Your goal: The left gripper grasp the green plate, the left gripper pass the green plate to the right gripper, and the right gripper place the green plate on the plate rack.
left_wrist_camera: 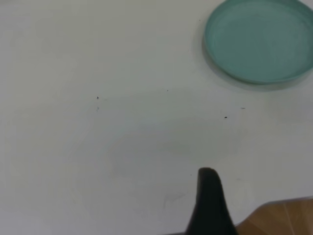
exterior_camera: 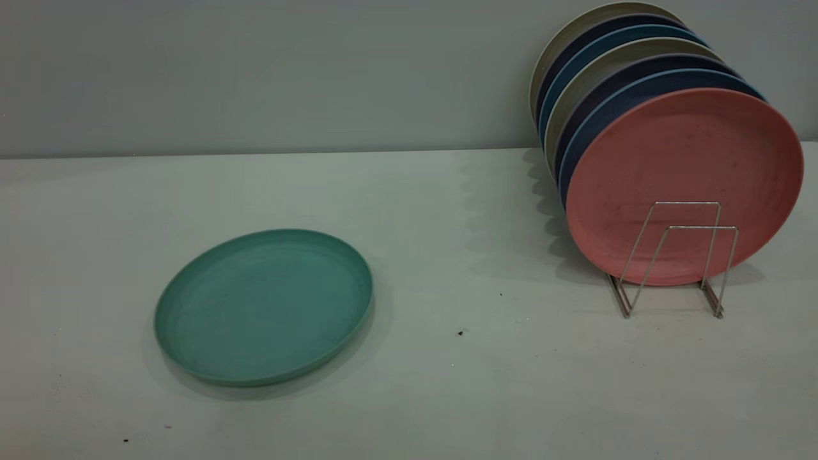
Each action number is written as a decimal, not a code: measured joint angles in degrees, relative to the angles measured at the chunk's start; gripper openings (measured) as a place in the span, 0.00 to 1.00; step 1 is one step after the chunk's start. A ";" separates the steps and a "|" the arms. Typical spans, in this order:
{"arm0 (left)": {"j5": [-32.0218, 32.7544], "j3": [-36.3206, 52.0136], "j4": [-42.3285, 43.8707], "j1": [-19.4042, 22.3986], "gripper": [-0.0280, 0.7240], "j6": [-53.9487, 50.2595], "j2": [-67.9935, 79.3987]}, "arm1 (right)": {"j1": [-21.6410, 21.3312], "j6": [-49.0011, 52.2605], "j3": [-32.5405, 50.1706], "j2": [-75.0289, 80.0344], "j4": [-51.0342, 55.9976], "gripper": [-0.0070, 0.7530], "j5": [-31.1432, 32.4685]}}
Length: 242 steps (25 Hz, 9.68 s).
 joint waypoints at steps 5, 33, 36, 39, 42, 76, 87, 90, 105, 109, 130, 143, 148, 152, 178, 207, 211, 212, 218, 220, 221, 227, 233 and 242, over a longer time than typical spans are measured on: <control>0.00 0.00 0.00 0.00 0.79 0.00 0.00 | 0.00 0.12 0.00 0.00 0.00 0.46 0.00; -28.05 -17.24 -10.86 0.00 0.79 -2.73 71.22 | 7.30 -36.52 -13.39 68.52 45.20 0.72 -32.46; -29.38 -20.13 -14.35 0.00 0.79 1.06 81.01 | 12.11 -42.32 -15.70 77.75 53.28 0.72 -34.58; -30.04 -24.10 -16.55 0.00 0.79 4.76 90.14 | 15.89 -46.04 -18.84 86.25 59.00 0.72 -34.57; -30.04 -28.06 -17.05 0.00 0.79 6.78 99.17 | 18.10 -49.17 -21.08 92.54 62.86 0.72 -34.26; -33.29 -45.60 -28.48 -2.58 0.07 16.51 129.71 | 15.91 -46.36 -22.62 99.48 69.52 0.72 -32.62; -19.88 -45.60 -42.41 -4.67 0.06 40.76 120.90 | 8.14 -45.74 -34.98 113.38 69.91 0.72 -16.19; -18.43 -45.60 -45.47 -5.06 0.06 43.39 120.90 | 8.14 -45.80 -35.54 115.64 69.98 0.72 -14.49; -18.43 -45.60 -49.51 -11.20 0.06 45.57 121.54 | 8.14 -47.23 -35.54 116.33 72.06 0.69 -10.95; -18.43 -45.60 -51.98 -12.08 0.07 47.34 121.54 | 8.14 -47.35 -35.54 116.33 71.53 0.47 -11.00; -15.00 -45.60 -51.13 -12.20 0.92 48.42 100.85 | 7.47 -48.77 -35.54 102.64 52.87 0.12 -18.27; -16.30 -45.23 -39.56 -12.20 0.82 44.19 89.53 | 6.64 -73.85 -35.54 90.86 28.54 0.12 -37.45; -16.50 -45.13 -39.56 -12.20 0.82 43.90 89.53 | 2.10 -76.17 -35.49 90.96 22.89 0.12 -41.50; -16.50 -45.13 -39.56 -12.20 0.82 43.85 89.53 | -0.96 -79.12 -35.49 91.24 22.53 0.12 -41.92; -16.50 -45.13 -39.70 -12.20 0.81 43.69 89.53 | -2.08 -83.98 -35.49 95.88 29.15 0.28 -41.48; 1.70 -44.30 -1.52 -12.20 0.81 2.19 64.69 | -2.08 -5.71 -30.75 53.29 12.35 0.48 5.63; 1.70 -38.54 -0.75 -12.20 0.81 0.88 62.61 | -2.08 -0.77 -21.89 47.64 5.53 0.49 5.69; 1.70 -36.27 -0.62 -12.20 0.81 0.84 61.94 | -2.08 0.08 -19.12 46.24 4.12 0.50 5.69; 1.17 -20.59 -0.55 -12.20 0.81 0.59 58.45 | -2.08 4.32 -4.28 39.90 -1.61 0.57 5.29; -0.04 -15.21 -0.56 -12.20 0.81 0.25 57.33 | -2.08 5.33 -2.13 38.39 -2.16 0.58 3.95; -0.82 -12.85 -0.50 -12.20 0.81 -0.19 56.75 | -2.08 5.79 -1.90 37.59 -2.23 0.59 2.59; -3.73 -3.27 -0.16 -12.20 0.81 -1.12 52.89 | -2.08 7.16 0.02 32.13 -2.23 0.59 -1.52; -3.90 -0.97 0.02 -12.20 0.81 -1.18 47.72 | -2.08 7.33 0.02 23.80 -2.23 0.59 -1.67; -3.40 -0.97 1.10 -12.20 0.81 -2.37 37.67 | -2.08 7.33 0.02 6.55 -1.44 0.59 -0.90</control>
